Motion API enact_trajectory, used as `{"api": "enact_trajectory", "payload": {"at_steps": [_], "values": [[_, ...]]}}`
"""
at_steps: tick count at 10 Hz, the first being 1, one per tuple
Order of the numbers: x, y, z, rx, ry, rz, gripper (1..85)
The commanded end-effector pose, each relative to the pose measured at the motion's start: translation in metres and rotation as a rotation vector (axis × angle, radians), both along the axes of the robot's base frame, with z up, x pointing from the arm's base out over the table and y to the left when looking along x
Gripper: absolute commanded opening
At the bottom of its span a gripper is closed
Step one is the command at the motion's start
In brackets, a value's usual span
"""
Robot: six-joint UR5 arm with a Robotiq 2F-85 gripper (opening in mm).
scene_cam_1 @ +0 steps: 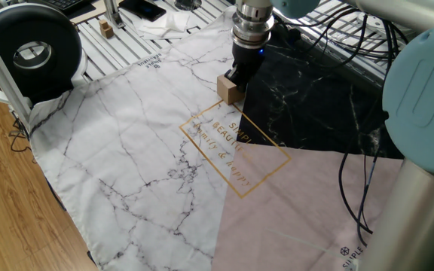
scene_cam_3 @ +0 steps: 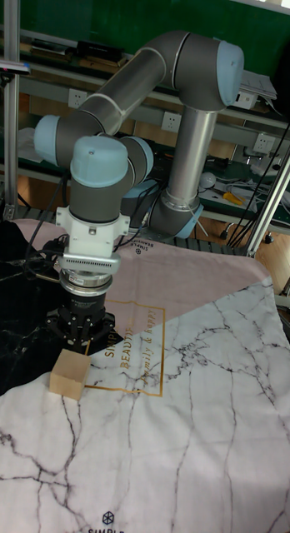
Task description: Approach and touch the side of the small block
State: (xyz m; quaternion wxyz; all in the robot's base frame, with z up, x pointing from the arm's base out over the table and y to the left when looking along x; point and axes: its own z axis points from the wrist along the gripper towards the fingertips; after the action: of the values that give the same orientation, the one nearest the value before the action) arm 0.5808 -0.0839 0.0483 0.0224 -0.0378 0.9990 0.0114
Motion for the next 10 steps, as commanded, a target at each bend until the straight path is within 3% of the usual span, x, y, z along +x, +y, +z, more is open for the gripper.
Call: {"api": "enact_trajectory", "payload": {"at_steps": [1,10], "values": [[0.002,0.001,0.005,0.012,-0.007,-0.011,1.0],[0.015,-0.006,0.016,-0.019,-0.032,-0.006,1.0]]}}
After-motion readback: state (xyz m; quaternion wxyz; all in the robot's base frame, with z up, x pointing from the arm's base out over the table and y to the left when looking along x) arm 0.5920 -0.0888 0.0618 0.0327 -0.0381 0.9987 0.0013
